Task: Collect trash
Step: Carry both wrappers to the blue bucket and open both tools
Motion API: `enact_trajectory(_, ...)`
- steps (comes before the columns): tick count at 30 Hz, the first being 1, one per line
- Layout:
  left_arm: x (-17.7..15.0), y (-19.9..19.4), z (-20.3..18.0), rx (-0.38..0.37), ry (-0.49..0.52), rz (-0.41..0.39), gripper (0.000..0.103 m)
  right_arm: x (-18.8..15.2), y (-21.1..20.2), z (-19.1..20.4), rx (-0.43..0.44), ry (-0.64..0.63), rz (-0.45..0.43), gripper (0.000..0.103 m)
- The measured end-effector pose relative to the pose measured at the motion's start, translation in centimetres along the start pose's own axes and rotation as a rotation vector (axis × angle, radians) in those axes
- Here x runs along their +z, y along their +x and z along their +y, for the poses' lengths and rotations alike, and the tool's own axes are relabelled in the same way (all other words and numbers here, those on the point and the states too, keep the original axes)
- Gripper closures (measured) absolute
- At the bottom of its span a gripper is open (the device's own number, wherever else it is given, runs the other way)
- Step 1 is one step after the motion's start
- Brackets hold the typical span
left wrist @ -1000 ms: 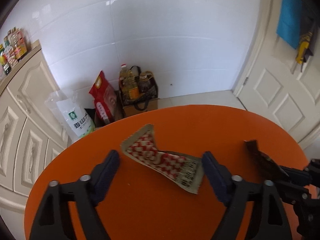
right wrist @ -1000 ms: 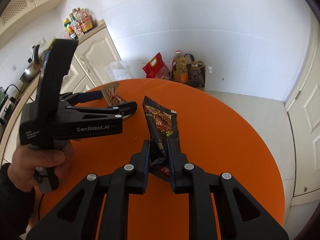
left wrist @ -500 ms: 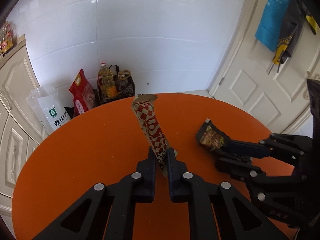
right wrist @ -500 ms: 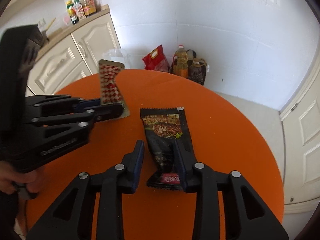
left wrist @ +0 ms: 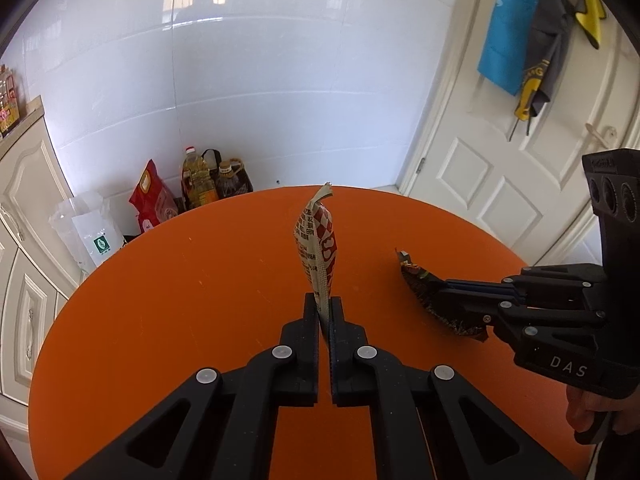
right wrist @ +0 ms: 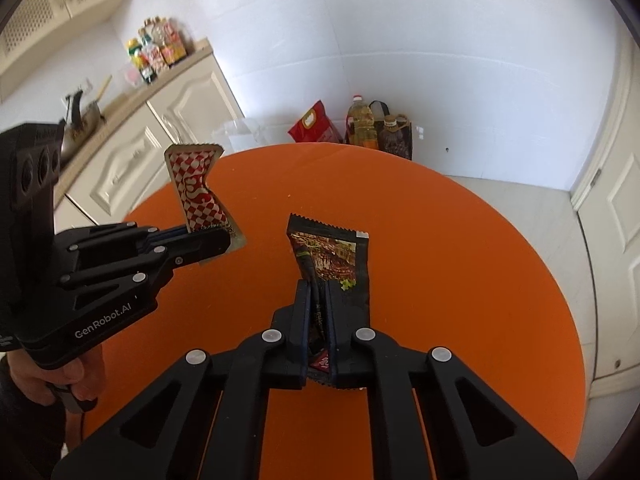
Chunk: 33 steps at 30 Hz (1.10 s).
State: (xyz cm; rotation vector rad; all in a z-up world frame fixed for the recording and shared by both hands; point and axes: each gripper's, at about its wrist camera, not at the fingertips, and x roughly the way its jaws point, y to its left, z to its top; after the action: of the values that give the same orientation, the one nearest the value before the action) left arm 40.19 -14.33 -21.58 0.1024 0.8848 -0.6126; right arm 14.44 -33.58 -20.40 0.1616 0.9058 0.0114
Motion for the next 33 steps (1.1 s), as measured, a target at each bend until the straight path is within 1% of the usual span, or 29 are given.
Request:
enact_trajectory(5,-2.0,-2.9,-2.0,-0.009,-0.007,-0.018,0.103,-2.2,-2.7,0.1,0.022,0.035,-0.031,0.098)
enact_trajectory(11,-4.7,-7.5,-5.4,-0.012,-0.003,-0.059,0.103,-4.8,-7.1,0.4,0.019,0.05,-0.096,0.098)
enact_trajectory(16,-6.5,-11.1,-9.0,-0.026,0.033,-0.105,0.103,-6.8,-11.9,0.3,0.003,0.061,-0.173,0.098)
enact_trajectory(20,-7.8,-14.2,-12.2,-0.062,0.061,-0.145,0.103,-8.6,-16.4,-0.6,-0.029,0.074,-0.241,0.098)
enact_trajectory(22,-8.3,-15.1,-13.7,-0.081,0.076,-0.156,0.103,-9.6,-18.7,-1.2,-0.053,0.08,-0.274,0.098)
enact_trajectory(24,-8.6,-15.4,-15.1,-0.112,0.087,-0.161,0.103,-10.4,-20.7,-2.0,-0.078,0.09,-0.298,0.098)
enact_trajectory(25,-8.8,-15.6,-16.5,-0.131,0.1,-0.164,0.103,-11.2,-22.0,-2.7,-0.096,0.101,-0.314,0.098)
enact_trajectory(27,-8.5,-15.1,-18.2,-0.156,0.128,-0.164,0.103,-12.3,-23.9,-4.2,-0.127,0.121,-0.334,0.098)
enact_trajectory(29,-8.6,-14.6,-21.1,-0.196,0.166,-0.156,0.103,-13.9,-26.0,-5.9,-0.165,0.153,-0.353,0.098)
enact_trajectory(31,-7.9,-13.6,-22.9,-0.229,0.196,-0.146,0.103,-15.5,-27.9,-7.8,-0.204,0.188,-0.367,0.098)
enact_trajectory(33,-8.0,-12.9,-26.1,-0.272,0.236,-0.128,0.103,-17.5,-29.8,-10.1,-0.252,0.233,-0.378,0.098)
